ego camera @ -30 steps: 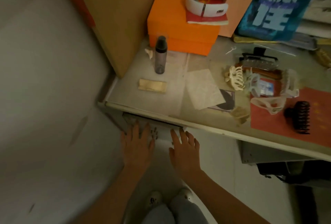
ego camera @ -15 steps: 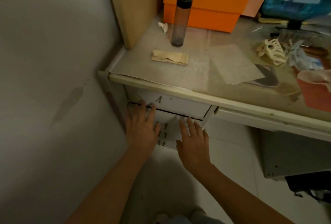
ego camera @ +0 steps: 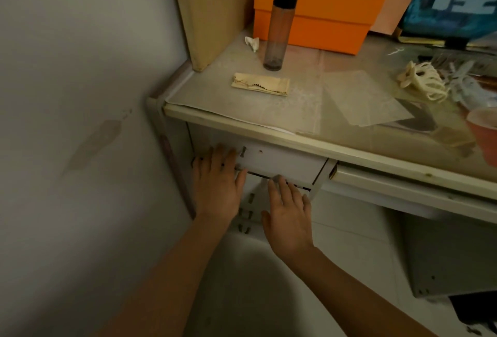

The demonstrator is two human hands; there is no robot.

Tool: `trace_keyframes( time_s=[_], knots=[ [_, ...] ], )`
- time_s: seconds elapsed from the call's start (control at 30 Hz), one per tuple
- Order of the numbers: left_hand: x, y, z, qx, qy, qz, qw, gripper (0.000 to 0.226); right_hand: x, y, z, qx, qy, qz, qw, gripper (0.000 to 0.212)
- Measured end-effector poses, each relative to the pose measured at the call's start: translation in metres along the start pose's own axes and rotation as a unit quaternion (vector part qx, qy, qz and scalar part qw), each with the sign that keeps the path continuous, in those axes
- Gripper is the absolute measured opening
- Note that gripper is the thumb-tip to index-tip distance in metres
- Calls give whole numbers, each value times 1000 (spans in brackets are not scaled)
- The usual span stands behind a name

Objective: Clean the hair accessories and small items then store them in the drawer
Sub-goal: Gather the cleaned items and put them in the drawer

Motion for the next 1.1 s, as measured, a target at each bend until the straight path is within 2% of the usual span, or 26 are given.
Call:
trace_keyframes(
  time_s=[0.23, 0.43, 0.73, 0.83, 0.9, 0.97, 1.03, 1.1],
  knots=[
    [15, 1, 2, -90, 30, 48, 994, 41, 0, -5, 10, 11, -15, -9, 1000, 74],
    [18, 3, 4, -100, 37, 100, 989, 33, -3, -9, 22, 22, -24, 3, 999, 71],
    [-10, 17, -3, -166, 65, 119, 977, 35, -27, -2, 28, 32, -54, 83, 995, 77],
    [-22, 21, -6, -161, 87, 100, 978, 37, -45, 4, 26, 73, -58, 111, 989, 69],
    [-26, 22, -8, -169, 98, 84, 977, 35, -57, 13, 28, 166, -65, 136, 974, 58],
    [-29, 23, -9, -184, 104, 73, 975, 33, -67, 30, 35, 275, -86, 183, 940, 54],
    [-31, 26, -10, -184, 107, 72, 975, 31, -71, 47, 42, 360, -113, 213, 901, 60],
    [-31, 26, -11, -179, 114, 62, 975, 31, -66, 54, 49, 417, -142, 209, 873, 69]
  ],
)
Point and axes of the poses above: each hand's wrist, its own x-axis towards the middle knuckle, its own y-axis out of the back of the hand, z = x × y, the point moved 10 cm from there along x, towards the middle knuckle, and after that the axes turned 4 degrees about -y, right-handed, at the moved point
